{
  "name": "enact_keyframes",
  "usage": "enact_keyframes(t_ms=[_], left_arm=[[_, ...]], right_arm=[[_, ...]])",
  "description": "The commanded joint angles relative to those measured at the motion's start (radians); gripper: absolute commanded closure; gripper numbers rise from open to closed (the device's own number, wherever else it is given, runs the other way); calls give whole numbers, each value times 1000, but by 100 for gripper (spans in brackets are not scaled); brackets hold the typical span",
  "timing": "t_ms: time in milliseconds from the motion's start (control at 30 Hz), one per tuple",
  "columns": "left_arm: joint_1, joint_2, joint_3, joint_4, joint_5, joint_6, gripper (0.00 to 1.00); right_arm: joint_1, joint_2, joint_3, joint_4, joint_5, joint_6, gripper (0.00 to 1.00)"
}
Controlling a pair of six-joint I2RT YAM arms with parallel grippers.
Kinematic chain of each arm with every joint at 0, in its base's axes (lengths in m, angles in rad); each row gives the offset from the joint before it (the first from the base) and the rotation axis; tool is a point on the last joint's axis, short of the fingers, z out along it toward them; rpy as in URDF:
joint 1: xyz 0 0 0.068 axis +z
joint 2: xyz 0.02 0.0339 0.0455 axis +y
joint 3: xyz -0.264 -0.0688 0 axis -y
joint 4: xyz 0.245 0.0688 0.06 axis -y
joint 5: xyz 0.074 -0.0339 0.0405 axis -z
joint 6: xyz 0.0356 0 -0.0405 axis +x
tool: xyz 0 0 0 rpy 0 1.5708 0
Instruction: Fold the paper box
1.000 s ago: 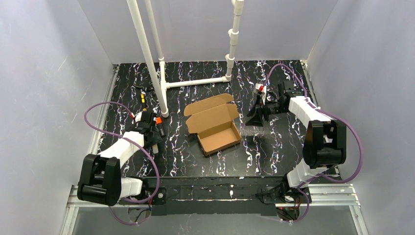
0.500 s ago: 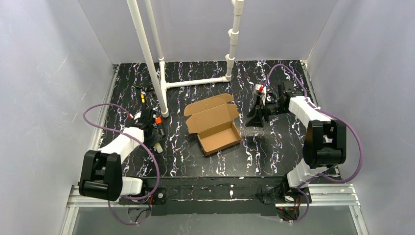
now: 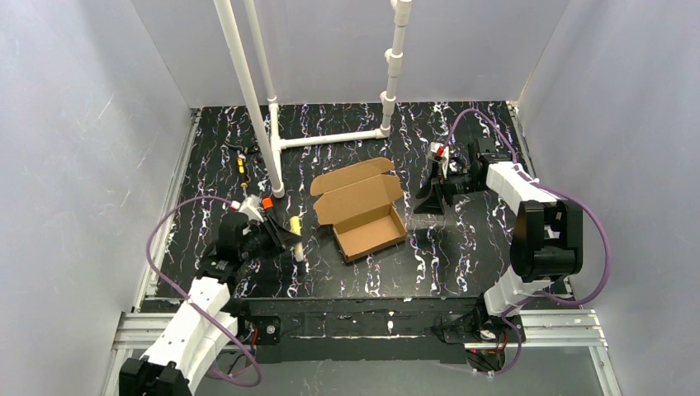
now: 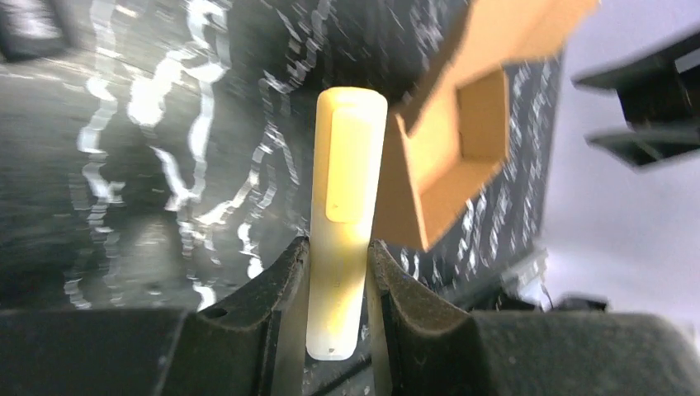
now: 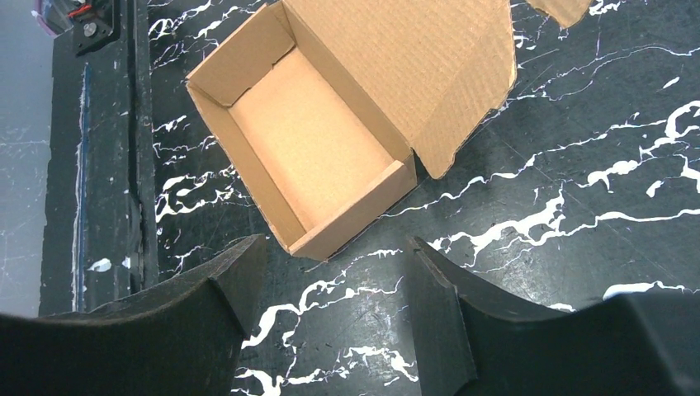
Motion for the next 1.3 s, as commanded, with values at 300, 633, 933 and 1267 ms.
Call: enact_keyframes(t_ms=[300, 633, 933, 1267], left_arm=[[-451, 431, 307, 364, 98, 377, 100], [-595, 839, 719, 63, -147, 622, 68], [-595, 663, 642, 54, -290, 607, 33], [-548, 188, 201, 102, -609, 352, 38]], right_arm=[[-1, 23, 34, -29, -14, -21, 30], [-3, 29, 38, -39, -6, -32, 29], [-3, 49, 54, -86, -10, -73, 29], [-3, 51, 54, -89, -10, -78, 29]])
